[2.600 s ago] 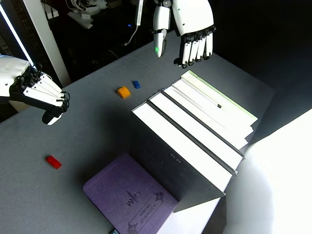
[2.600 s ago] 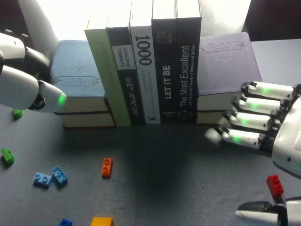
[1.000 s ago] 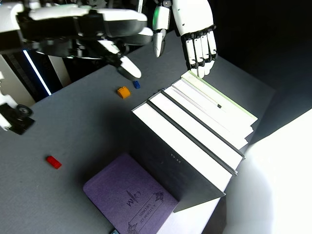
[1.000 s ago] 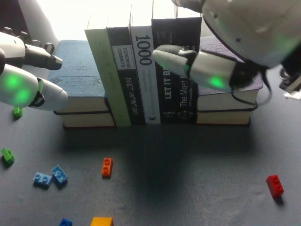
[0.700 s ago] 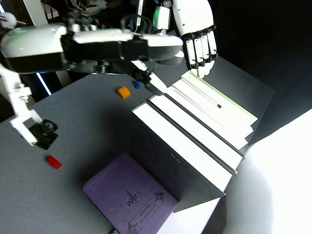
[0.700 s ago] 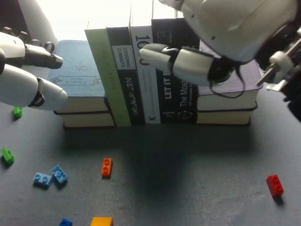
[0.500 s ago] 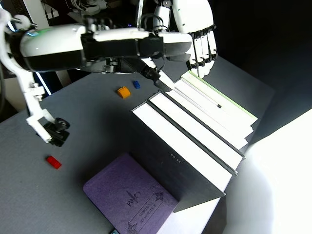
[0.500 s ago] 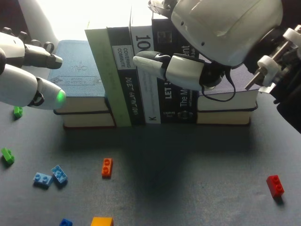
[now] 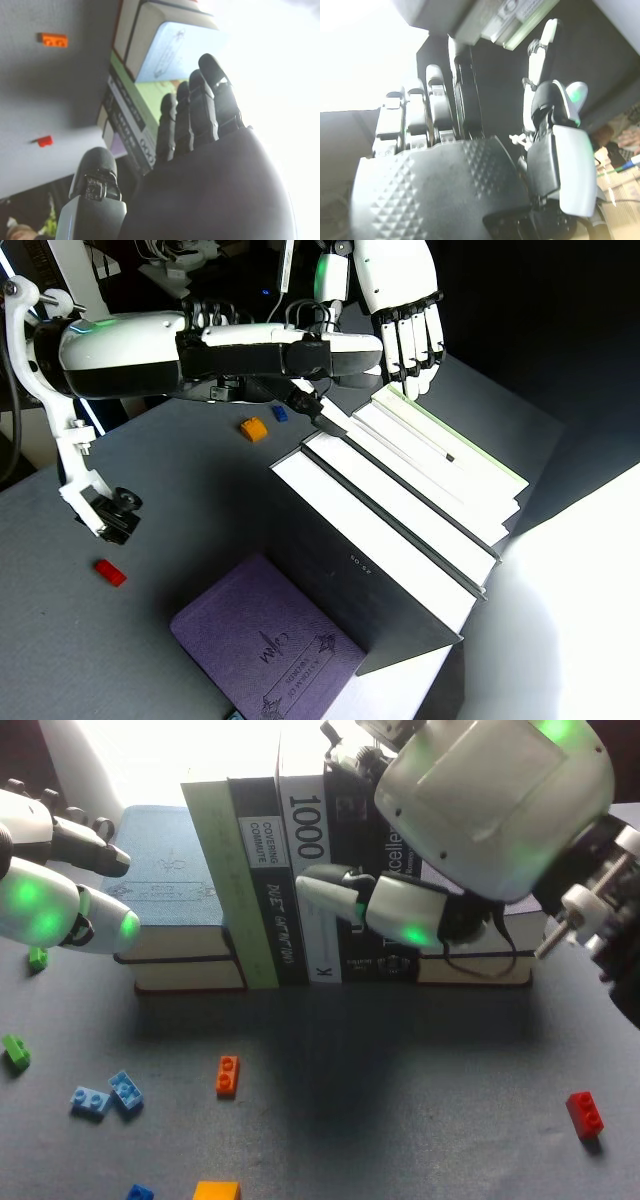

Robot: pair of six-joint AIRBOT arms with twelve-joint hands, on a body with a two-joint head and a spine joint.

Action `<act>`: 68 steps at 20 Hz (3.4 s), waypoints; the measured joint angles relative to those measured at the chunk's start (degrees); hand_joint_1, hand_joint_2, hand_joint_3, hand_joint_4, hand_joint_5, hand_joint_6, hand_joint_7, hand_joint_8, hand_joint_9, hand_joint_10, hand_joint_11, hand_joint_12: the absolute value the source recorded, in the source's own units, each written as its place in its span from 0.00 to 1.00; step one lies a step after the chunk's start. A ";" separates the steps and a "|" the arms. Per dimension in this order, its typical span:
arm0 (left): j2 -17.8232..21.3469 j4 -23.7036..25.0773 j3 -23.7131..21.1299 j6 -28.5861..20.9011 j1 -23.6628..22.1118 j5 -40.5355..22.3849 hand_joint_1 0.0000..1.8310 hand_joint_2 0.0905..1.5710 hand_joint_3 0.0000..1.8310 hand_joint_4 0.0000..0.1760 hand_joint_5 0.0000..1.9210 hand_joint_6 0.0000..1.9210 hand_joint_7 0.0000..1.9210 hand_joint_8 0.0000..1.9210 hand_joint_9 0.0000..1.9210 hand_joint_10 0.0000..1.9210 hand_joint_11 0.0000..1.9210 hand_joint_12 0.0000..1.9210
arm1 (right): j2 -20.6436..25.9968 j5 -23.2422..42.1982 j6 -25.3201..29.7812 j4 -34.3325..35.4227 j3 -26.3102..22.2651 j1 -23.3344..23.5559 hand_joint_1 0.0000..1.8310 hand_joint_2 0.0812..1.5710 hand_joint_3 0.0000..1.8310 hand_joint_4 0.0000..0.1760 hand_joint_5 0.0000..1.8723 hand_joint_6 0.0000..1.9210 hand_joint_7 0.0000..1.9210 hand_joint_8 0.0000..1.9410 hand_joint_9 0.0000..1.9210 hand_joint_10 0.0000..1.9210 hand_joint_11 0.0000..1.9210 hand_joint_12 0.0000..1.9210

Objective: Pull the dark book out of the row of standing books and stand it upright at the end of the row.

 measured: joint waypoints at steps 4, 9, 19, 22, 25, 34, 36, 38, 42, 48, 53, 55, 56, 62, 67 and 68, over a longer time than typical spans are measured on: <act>0.00 0.02 0.02 -0.04 0.00 0.02 0.00 0.83 0.00 0.05 0.06 0.00 0.08 0.00 0.09 0.00 0.00 0.40 | 1.99 1.84 -3.15 4.24 -4.85 -1.60 0.00 0.72 0.00 0.00 0.41 0.00 0.10 0.00 0.02 0.00 0.00 0.00; 0.00 0.00 0.02 -0.04 0.00 -0.04 0.00 0.83 0.00 0.04 0.06 0.00 0.08 0.00 0.08 0.00 0.00 0.39 | 4.35 3.23 -9.20 5.60 -11.43 -4.87 0.00 0.72 0.00 0.00 0.41 0.00 0.11 0.00 0.03 0.01 0.00 0.00; 0.00 0.04 0.02 -0.04 0.00 -0.02 0.00 0.83 0.00 0.04 0.06 0.00 0.08 0.00 0.08 0.00 0.00 0.37 | 6.97 -2.75 -17.44 20.26 -18.80 -10.60 0.00 0.72 0.00 0.00 0.39 0.00 0.11 0.00 0.03 0.01 0.00 0.00; 0.00 -0.17 0.00 -0.07 0.00 -0.39 0.00 0.83 0.00 0.05 0.05 0.00 0.07 0.00 0.08 0.00 0.00 0.35 | 7.21 -3.21 -18.12 19.69 -19.32 -11.54 0.00 0.72 0.00 0.00 0.40 0.00 0.12 0.00 0.04 0.01 0.01 0.01; 0.00 0.13 0.02 -0.09 0.00 -0.20 0.00 0.83 0.00 0.02 0.06 0.00 0.08 0.00 0.08 0.00 0.00 0.38 | 7.21 -2.75 -19.06 20.61 -19.32 -12.37 0.00 0.72 0.00 0.00 0.39 0.00 0.12 0.00 0.03 0.00 0.00 0.00; 0.00 0.00 0.02 -0.13 0.00 -0.37 0.00 0.85 0.00 0.02 0.06 0.00 0.08 0.00 0.09 0.00 0.00 0.39 | 7.21 -5.99 -19.21 20.98 -19.78 -15.89 0.00 0.72 0.00 0.00 0.39 0.00 0.12 0.00 0.04 0.00 0.00 0.10; 0.00 0.02 0.02 -0.11 0.00 -0.37 0.00 0.85 0.00 0.04 0.05 0.00 0.07 0.00 0.08 0.00 0.00 0.36 | 7.21 -6.64 -19.23 22.36 -20.92 -16.52 0.00 0.72 0.00 0.00 0.40 0.00 0.13 0.00 0.05 0.00 0.00 0.18; 0.00 0.00 0.02 -0.13 0.00 -0.37 0.00 0.85 0.00 0.03 0.06 0.00 0.08 0.00 0.08 0.00 0.00 0.36 | 7.63 -7.13 -19.15 24.06 -22.01 -17.31 0.00 0.72 0.00 0.00 0.40 0.00 0.12 0.00 0.04 0.00 0.00 0.14; 0.00 0.00 0.02 -0.13 0.00 -0.37 0.02 0.84 0.00 0.05 0.06 0.00 0.08 0.00 0.09 0.00 0.00 0.40 | 8.76 -6.43 -19.17 25.31 -23.56 -18.58 0.00 0.72 0.00 0.00 0.40 0.00 0.13 0.00 0.04 0.00 0.00 0.14; 0.00 0.00 0.02 -0.13 0.02 -0.26 0.00 0.85 0.00 0.02 0.06 0.00 0.08 0.00 0.08 0.01 0.00 0.38 | 12.17 -4.44 -20.57 25.27 -28.44 -18.32 0.00 0.72 0.00 0.00 0.39 0.00 0.12 0.00 0.04 0.00 0.00 0.13; 0.00 0.02 0.02 -0.13 0.02 -0.31 0.02 0.84 0.00 0.01 0.09 0.01 0.11 0.01 0.11 0.01 0.00 0.46 | 16.31 1.01 -19.85 25.62 -31.17 -15.69 0.00 0.72 0.00 0.00 0.35 0.00 0.13 0.00 0.06 0.01 0.00 0.21; 0.00 0.00 0.02 -0.13 0.02 -0.37 0.02 0.85 0.00 0.09 0.12 0.01 0.18 0.02 0.20 0.04 0.00 0.67 | 19.06 1.88 -17.79 25.77 -32.02 -13.88 0.00 0.72 0.00 0.00 0.31 0.00 0.18 0.01 0.11 0.02 0.00 0.34; 0.00 0.00 0.02 -0.13 0.02 -0.39 0.02 0.85 0.00 0.09 0.12 0.01 0.18 0.02 0.20 0.04 0.00 0.67 | 19.91 1.81 -17.05 25.73 -32.11 -13.20 0.00 0.72 0.00 0.00 0.31 0.00 0.18 0.01 0.11 0.02 0.00 0.34; 0.00 -0.02 0.00 -0.15 0.00 -0.42 0.06 0.86 0.00 0.00 0.34 0.04 0.37 0.29 0.24 0.64 0.10 0.94 | 28.96 -6.43 -14.67 36.81 -32.04 -5.90 0.02 0.74 0.00 0.00 0.47 0.17 0.46 0.23 0.32 0.50 0.12 0.88; 0.00 0.00 0.00 -0.15 0.00 -0.39 0.08 0.87 0.00 0.00 0.35 0.64 0.47 0.64 0.41 0.87 0.30 1.00 | 31.82 -9.35 -13.79 36.04 -30.86 -5.38 0.00 0.74 0.00 0.00 0.49 0.64 0.55 0.59 0.46 0.85 0.30 1.00; 0.00 0.02 0.00 -0.15 0.00 -0.44 0.06 0.88 0.00 0.00 0.32 0.75 0.48 0.71 0.43 0.92 0.35 1.00 | 31.82 -9.57 -13.38 36.44 -30.25 -5.38 0.00 0.74 0.00 0.00 0.49 0.69 0.54 0.67 0.45 0.91 0.30 1.00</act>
